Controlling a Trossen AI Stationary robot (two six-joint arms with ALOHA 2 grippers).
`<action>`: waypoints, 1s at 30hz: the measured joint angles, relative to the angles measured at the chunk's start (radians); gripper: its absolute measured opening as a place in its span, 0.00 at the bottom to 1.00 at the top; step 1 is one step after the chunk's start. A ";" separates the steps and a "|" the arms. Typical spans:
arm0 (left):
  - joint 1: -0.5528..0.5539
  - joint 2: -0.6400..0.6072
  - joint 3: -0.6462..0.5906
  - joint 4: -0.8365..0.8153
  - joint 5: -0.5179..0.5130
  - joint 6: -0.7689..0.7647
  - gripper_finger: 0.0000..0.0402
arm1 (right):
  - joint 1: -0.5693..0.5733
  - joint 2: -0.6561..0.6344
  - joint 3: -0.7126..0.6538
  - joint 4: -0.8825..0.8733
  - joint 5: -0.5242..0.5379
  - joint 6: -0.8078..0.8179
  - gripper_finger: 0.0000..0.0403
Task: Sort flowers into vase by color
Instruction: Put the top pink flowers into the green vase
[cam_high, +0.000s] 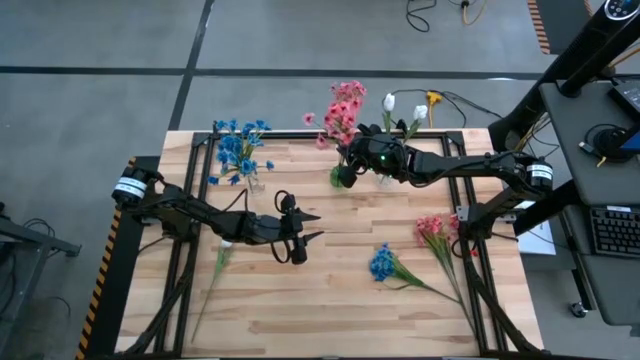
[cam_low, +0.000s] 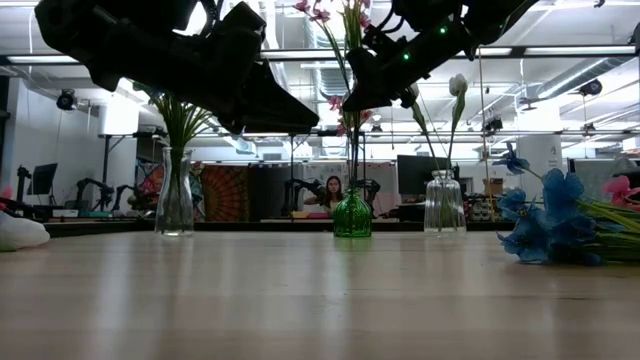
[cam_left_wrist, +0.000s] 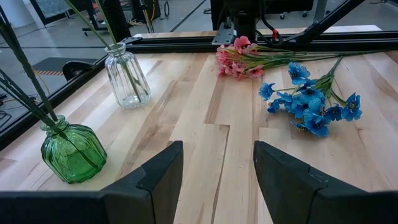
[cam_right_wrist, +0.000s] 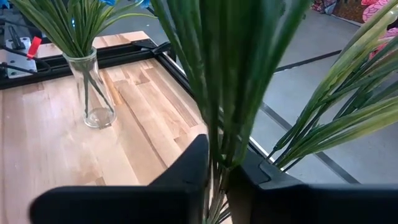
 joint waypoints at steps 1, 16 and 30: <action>0.000 0.000 0.000 0.000 0.000 0.000 0.44 | 0.000 0.000 0.000 0.000 0.000 0.001 0.13; 0.000 0.000 0.000 0.000 0.000 0.000 0.44 | 0.000 -0.003 0.000 -0.005 0.001 0.010 0.45; 0.000 0.000 0.000 -0.003 0.000 0.000 0.44 | 0.000 -0.027 0.088 -0.233 0.002 0.037 0.58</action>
